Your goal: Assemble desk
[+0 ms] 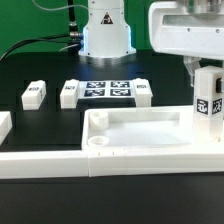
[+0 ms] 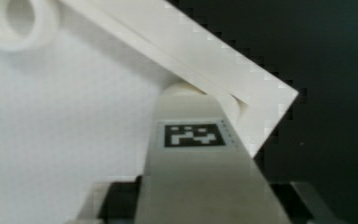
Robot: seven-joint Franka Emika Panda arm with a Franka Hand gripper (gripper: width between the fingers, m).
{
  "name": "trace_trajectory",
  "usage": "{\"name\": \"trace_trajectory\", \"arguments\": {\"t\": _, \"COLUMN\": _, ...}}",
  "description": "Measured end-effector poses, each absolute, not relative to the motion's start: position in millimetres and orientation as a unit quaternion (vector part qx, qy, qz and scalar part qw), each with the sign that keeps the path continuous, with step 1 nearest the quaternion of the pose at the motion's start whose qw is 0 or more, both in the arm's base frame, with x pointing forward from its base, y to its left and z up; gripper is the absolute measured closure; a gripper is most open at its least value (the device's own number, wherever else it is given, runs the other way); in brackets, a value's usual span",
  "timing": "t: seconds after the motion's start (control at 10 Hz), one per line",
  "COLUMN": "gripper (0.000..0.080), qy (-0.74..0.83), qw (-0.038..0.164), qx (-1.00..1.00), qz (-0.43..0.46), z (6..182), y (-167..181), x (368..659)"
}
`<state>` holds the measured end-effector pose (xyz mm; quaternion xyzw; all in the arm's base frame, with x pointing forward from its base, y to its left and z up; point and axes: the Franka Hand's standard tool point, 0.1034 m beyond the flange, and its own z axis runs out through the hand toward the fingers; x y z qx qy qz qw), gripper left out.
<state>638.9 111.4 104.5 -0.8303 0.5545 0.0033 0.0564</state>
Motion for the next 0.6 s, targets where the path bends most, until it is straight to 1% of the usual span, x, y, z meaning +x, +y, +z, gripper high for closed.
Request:
{"name": "trace_trajectory", "arguments": {"t": 0.1, "gripper": 0.0509, "qy": 0.618, "qw": 0.064, "qx": -0.784, "qz": 0.013, "z": 104.2, "y": 112.4, "x": 639.3}}
{"name": "trace_trajectory", "arguments": {"t": 0.3, "gripper": 0.0509, "qy": 0.683, "qw": 0.065, "qx": -0.728, "qz": 0.018, "z": 104.3, "y": 115.1, "x": 639.2}}
{"name": "trace_trajectory", "arguments": {"t": 0.6, "gripper": 0.0499, "qy": 0.646, "qw": 0.064, "qx": -0.760, "qz": 0.014, "z": 103.8, "y": 117.9, "x": 638.3}}
